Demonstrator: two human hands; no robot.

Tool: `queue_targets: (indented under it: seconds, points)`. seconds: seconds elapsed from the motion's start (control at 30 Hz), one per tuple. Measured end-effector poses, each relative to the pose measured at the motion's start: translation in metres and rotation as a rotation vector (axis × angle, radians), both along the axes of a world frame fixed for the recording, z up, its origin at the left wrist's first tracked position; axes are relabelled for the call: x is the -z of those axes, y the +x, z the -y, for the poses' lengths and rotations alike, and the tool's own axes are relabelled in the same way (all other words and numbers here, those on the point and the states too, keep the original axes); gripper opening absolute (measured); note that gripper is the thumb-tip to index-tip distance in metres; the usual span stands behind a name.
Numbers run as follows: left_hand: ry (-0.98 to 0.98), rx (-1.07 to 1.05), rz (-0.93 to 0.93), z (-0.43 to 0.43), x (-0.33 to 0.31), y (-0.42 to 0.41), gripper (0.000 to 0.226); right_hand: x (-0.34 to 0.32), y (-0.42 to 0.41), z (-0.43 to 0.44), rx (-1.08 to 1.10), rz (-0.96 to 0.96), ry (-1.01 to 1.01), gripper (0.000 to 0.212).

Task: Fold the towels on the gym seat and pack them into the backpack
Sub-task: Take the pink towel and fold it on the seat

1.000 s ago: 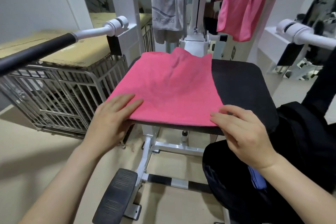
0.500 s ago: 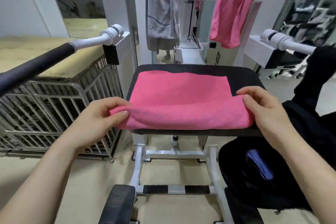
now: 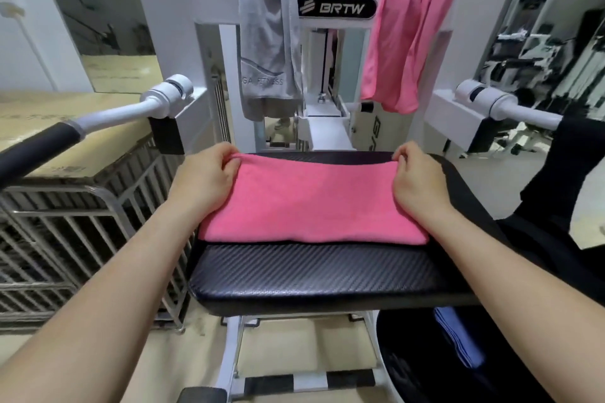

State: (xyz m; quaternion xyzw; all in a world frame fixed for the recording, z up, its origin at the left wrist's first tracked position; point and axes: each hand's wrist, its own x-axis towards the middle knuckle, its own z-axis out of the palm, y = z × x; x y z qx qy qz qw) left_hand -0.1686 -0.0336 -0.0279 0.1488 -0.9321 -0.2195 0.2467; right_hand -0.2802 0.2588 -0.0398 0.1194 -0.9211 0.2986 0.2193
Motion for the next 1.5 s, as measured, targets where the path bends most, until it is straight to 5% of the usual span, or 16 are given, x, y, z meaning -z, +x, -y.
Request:
queue_targets:
  seconds: [0.13, 0.2, 0.4, 0.6, 0.8, 0.93, 1.1, 1.23, 1.3, 1.4, 1.5]
  points:
    - [-0.071, -0.080, 0.089, 0.009, 0.000, -0.003, 0.024, 0.004, 0.001, 0.003, 0.004, -0.084, 0.383, 0.019]
    - [-0.109, -0.110, 0.134, 0.008, 0.003, -0.003, 0.031, 0.003, 0.001, 0.003, 0.035, -0.056, 0.467, 0.035]
    - [-0.062, -0.051, 0.166, 0.009, 0.006, 0.003, 0.040, -0.021, -0.010, -0.016, -0.250, 0.327, 0.394, 0.056]
    - [0.085, 0.111, 0.243, -0.005, -0.007, 0.007, 0.027, -0.044, -0.007, -0.008, -0.375, 0.438, 0.493, 0.031]
    - [0.897, 0.077, 0.001, 0.002, -0.013, 0.022, 0.024, -0.062, -0.024, -0.008, -0.439, 0.802, 0.027, 0.062]
    - [1.239, 0.138, -0.062, -0.023, -0.022, 0.043, 0.031, -0.088, -0.048, 0.028, -0.308, 0.354, 0.033, 0.066]
    - [1.260, 0.213, -0.111, -0.058, -0.021, 0.090, 0.044, -0.100, -0.045, 0.134, -0.349, -0.081, 0.190, 0.065]
    - [0.970, 0.122, -0.023, -0.059, 0.001, 0.122, 0.048, -0.077, 0.000, 0.177, -0.643, -0.051, 0.466, 0.050]
    - [0.975, 0.082, -0.007, -0.054, 0.010, 0.129, 0.034, -0.068, 0.041, 0.164, -0.859, 0.129, 0.463, 0.046]
    - [1.084, 0.180, 0.012, -0.039, 0.021, 0.140, 0.031, -0.056, 0.098, 0.125, -1.040, 0.346, 0.625, 0.073]
    - [1.046, 0.362, 0.076, -0.025, 0.024, 0.147, 0.058, -0.033, 0.125, 0.093, -1.107, 0.249, 0.807, 0.104]
